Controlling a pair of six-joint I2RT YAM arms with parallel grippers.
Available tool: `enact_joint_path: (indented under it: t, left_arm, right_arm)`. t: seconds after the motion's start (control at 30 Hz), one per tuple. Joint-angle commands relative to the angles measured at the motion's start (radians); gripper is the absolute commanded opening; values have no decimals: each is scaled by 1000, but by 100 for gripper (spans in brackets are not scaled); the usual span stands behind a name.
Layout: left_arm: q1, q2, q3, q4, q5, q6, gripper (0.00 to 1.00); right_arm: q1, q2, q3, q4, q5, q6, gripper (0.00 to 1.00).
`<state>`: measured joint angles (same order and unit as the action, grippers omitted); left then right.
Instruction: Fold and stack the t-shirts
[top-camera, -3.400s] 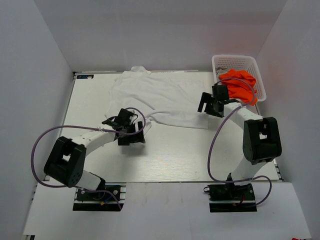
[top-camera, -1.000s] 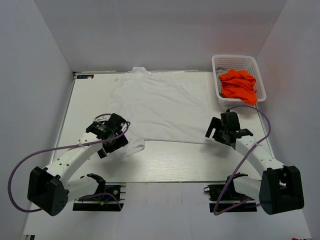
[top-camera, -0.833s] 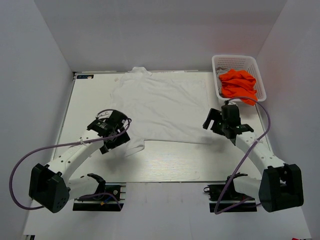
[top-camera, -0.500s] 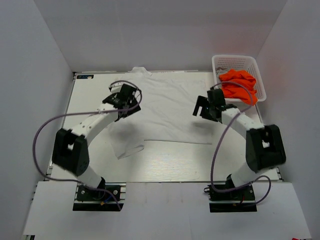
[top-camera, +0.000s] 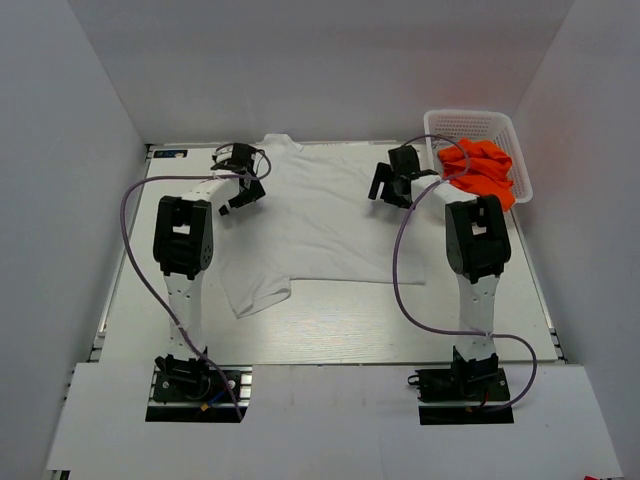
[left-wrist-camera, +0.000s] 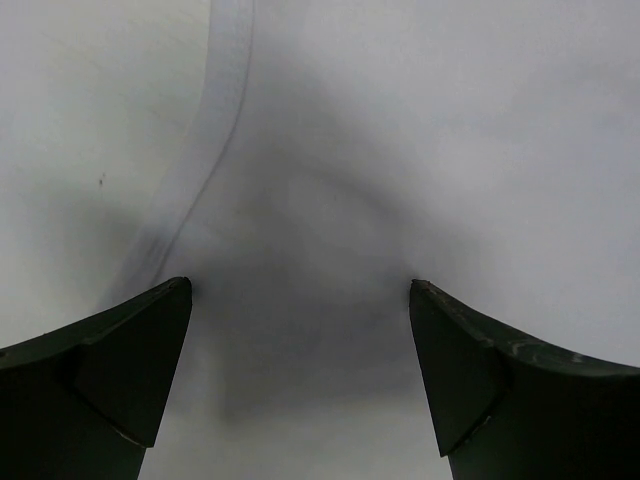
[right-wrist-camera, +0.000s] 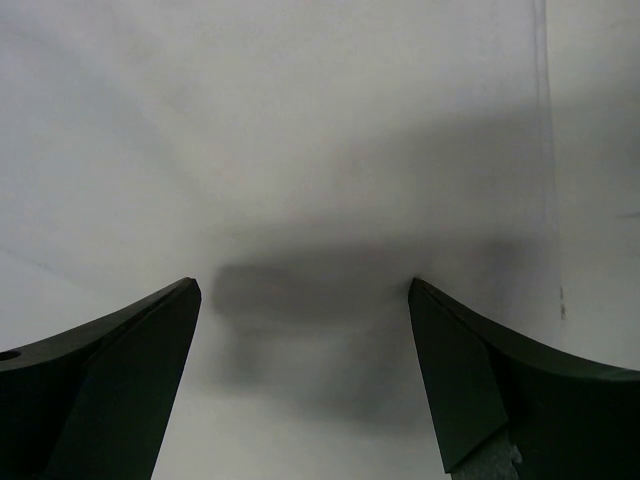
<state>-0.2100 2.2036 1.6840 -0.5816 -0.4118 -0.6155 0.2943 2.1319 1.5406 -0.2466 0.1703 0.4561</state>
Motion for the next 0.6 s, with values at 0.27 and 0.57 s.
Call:
enact_joint_path:
  t: [0.27,0.57]
  left_arm:
    - [103,102,89,34,134,37,100]
    - [83,-143,25,34,110,91,100]
  right_arm:
    - [-3,183,260,-77,11,-22,90]
    - [31,-56,167,-46,144,-117,90]
